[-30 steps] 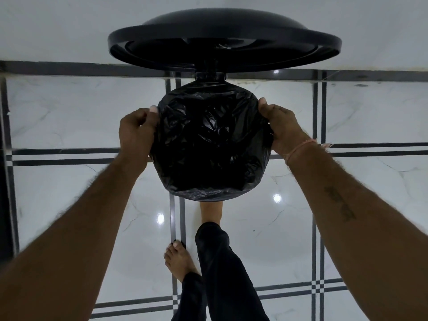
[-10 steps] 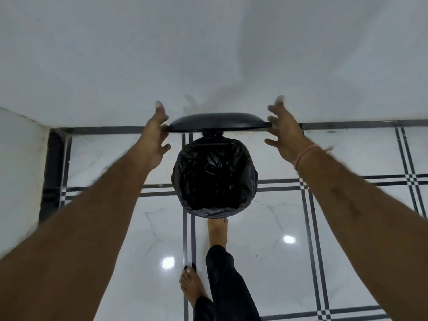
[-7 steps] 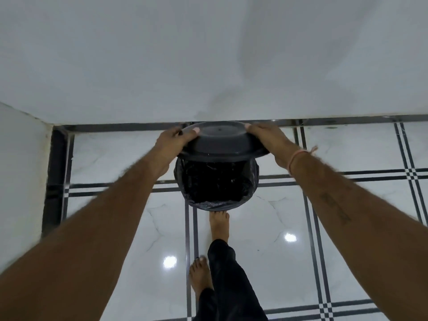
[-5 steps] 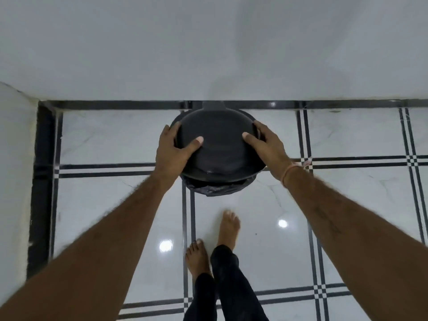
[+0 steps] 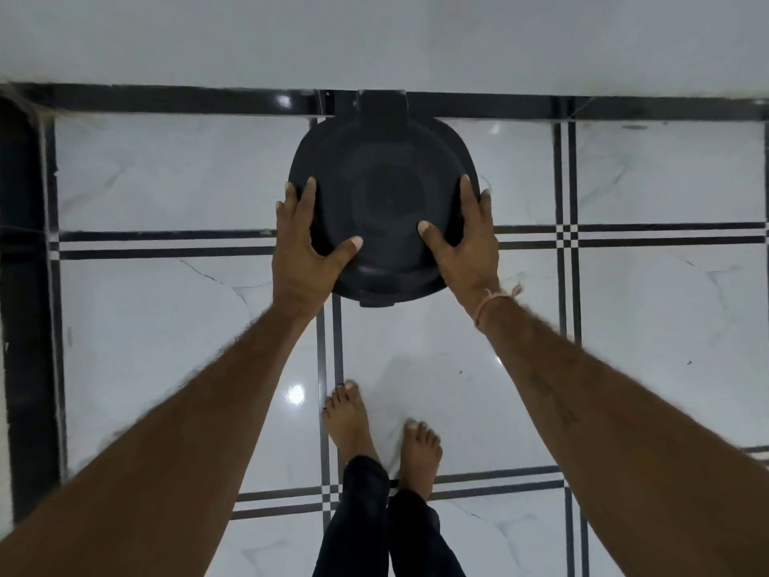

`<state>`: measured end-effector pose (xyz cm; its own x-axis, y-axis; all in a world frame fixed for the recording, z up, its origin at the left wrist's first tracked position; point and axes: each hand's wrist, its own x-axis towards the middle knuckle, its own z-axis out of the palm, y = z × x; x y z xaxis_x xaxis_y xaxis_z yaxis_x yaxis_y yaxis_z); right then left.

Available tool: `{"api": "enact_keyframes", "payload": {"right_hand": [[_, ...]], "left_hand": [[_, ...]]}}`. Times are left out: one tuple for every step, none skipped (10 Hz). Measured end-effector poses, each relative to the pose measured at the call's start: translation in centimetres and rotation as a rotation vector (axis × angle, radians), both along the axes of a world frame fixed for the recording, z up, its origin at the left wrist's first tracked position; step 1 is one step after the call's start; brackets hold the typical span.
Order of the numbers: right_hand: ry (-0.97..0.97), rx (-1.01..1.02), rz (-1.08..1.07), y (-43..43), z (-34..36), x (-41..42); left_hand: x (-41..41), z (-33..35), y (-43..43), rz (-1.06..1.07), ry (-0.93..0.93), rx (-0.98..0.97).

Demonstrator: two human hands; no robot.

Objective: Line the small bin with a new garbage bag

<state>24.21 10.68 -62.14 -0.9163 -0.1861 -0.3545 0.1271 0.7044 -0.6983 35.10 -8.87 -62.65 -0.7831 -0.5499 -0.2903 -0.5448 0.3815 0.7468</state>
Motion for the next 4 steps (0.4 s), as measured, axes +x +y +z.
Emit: {"api": "enact_keyframes", "payload": {"right_hand": [[-0.065, 0.030, 0.058, 0.3, 0.3, -0.8], [-0.129, 0.081, 0.117, 0.7, 3.3, -1.6], [-0.037, 0.022, 0.097, 1.3, 7.6, -0.9], [0.085, -0.017, 0.163, 2.6, 14.1, 0.8]], "left_hand": [[-0.1, 0.2, 0.1, -0.040, -0.052, -0.018], [-0.1, 2.9, 0.2, -0.088, -0.150, -0.077], [-0.3, 7.9, 0.4, -0.063, -0.122, -0.151], [0.2, 15.5, 1.3, -0.053, 0.001, -0.198]]}}
